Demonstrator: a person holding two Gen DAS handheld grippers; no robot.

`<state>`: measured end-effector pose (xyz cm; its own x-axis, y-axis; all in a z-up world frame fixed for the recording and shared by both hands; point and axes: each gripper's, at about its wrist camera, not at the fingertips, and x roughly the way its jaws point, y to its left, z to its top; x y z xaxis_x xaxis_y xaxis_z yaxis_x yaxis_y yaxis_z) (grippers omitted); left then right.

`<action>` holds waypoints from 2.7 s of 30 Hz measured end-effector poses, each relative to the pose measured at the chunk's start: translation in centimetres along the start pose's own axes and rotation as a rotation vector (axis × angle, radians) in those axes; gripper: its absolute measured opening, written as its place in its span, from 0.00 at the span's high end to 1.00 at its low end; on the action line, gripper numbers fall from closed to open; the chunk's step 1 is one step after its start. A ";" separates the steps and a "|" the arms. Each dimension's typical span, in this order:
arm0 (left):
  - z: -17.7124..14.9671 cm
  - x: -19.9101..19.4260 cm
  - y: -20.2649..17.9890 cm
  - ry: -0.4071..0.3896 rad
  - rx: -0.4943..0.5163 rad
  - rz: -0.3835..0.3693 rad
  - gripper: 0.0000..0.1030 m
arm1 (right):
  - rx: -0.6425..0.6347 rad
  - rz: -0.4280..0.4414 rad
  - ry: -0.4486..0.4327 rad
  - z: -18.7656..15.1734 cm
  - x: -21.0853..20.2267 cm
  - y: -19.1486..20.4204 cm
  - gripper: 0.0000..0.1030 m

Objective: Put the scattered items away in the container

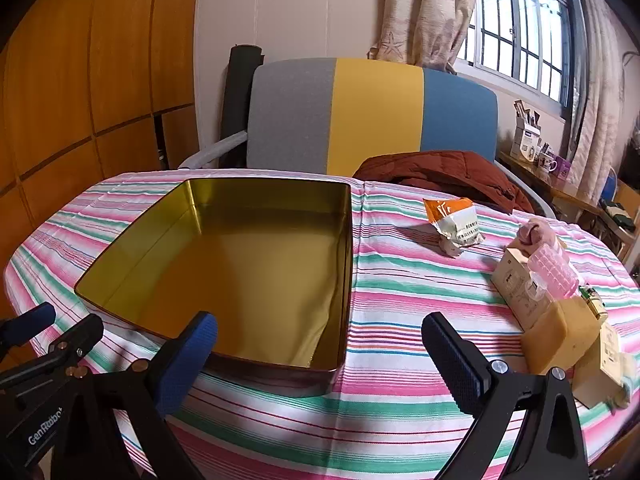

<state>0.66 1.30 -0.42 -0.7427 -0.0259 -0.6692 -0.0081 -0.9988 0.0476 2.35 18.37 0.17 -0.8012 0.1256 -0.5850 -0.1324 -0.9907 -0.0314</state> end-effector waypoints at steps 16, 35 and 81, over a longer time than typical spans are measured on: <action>-0.1 -0.2 -0.2 -0.001 -0.004 -0.034 0.41 | 0.010 -0.008 -0.016 -0.3 -0.1 -0.8 0.00; -0.3 -0.5 -0.4 0.001 0.006 -0.025 0.41 | 0.035 0.003 -0.027 -0.6 -0.4 -1.9 0.00; 1.2 -2.2 -31.2 -0.045 0.691 -0.934 0.22 | 0.276 -0.178 -0.160 -9.9 -8.6 -25.9 0.00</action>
<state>1.75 32.60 0.44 -0.2774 0.7244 -0.6311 -0.9184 -0.3928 -0.0471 18.48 42.43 -2.04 -0.8295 0.3234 -0.4554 -0.4135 -0.9036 0.1115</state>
